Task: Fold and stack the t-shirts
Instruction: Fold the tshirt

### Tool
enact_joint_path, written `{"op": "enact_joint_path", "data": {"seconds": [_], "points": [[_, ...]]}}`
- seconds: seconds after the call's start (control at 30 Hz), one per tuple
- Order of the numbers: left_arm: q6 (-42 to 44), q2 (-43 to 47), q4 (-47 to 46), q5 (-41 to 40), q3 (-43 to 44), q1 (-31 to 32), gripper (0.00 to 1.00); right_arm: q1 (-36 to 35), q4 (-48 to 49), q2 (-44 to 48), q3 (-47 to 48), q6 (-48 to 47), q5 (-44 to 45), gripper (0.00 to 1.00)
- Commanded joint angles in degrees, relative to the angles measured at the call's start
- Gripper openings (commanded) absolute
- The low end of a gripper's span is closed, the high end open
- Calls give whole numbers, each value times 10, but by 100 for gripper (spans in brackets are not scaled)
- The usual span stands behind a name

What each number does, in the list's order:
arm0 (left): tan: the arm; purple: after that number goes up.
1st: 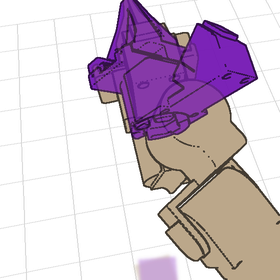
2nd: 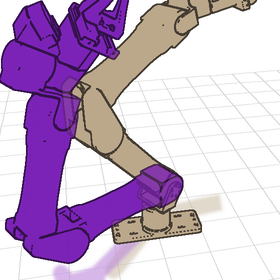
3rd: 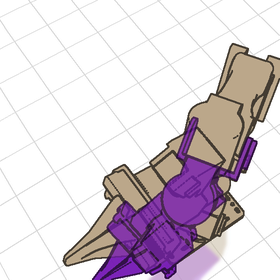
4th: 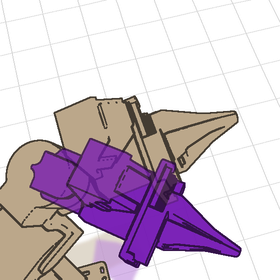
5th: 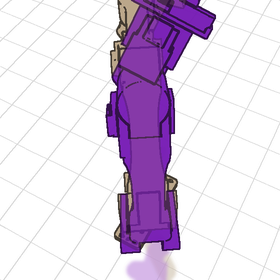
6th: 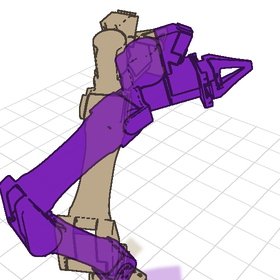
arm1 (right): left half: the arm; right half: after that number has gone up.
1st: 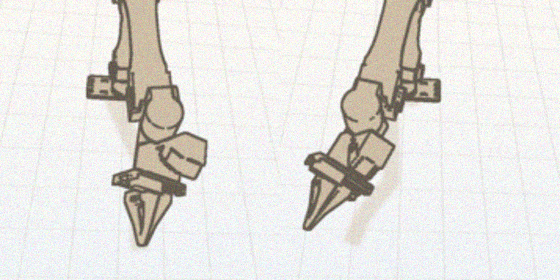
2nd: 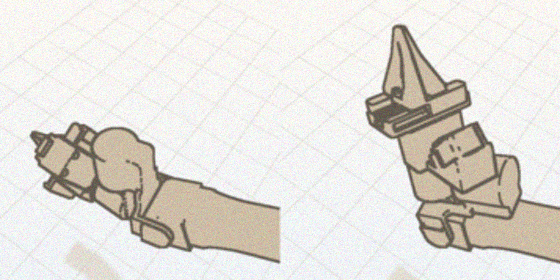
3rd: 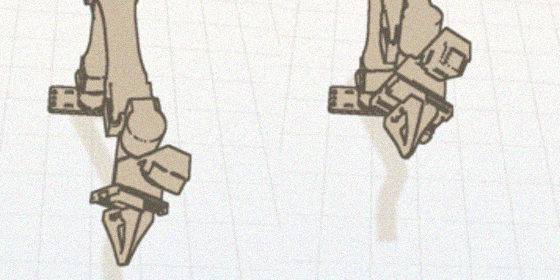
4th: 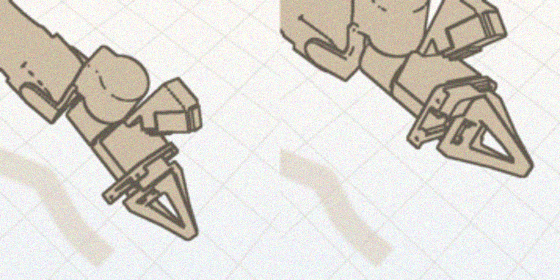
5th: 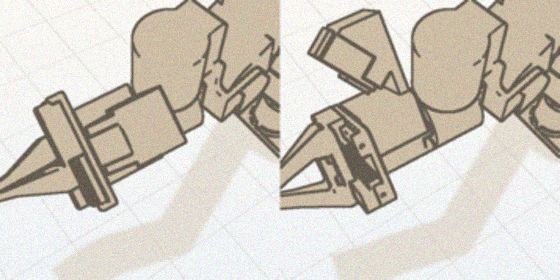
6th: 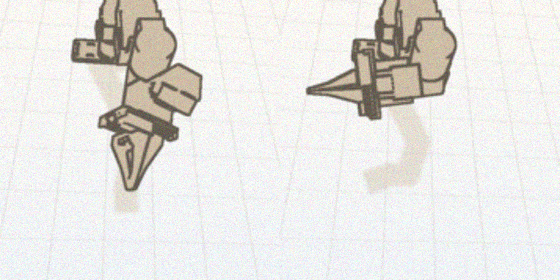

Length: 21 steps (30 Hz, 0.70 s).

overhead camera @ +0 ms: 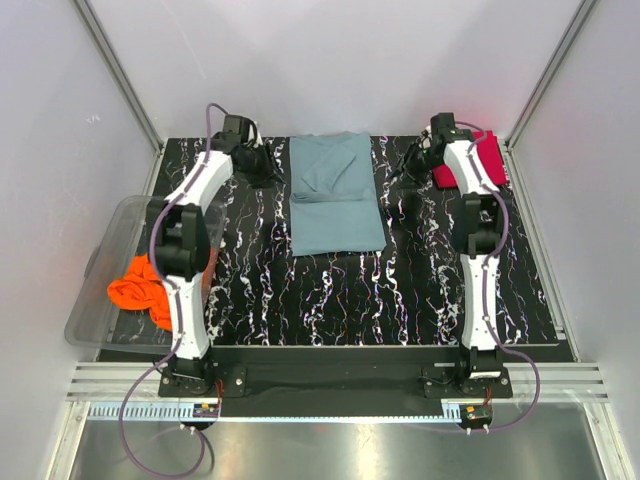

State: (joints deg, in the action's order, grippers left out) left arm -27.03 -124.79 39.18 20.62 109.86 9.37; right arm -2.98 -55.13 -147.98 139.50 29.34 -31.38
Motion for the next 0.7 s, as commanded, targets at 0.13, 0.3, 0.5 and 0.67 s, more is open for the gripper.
{"op": "enact_joint_path", "data": {"seconds": [0.13, 0.3, 0.5, 0.67], "points": [[8, 169, -95, 71, -198, 77, 41, -90, 105, 279, -317, -50, 64, 49], [-28, 149, -192, 95, -306, 108, 37, -116, 165, 308, -434, -24, 71, 39], [7, 106, -199, 61, -332, 108, 34, -119, 180, 288, -463, -32, 84, 13], [-3, 102, -197, 49, -391, 109, 33, -120, 182, 274, -508, -32, 110, 12]]}}
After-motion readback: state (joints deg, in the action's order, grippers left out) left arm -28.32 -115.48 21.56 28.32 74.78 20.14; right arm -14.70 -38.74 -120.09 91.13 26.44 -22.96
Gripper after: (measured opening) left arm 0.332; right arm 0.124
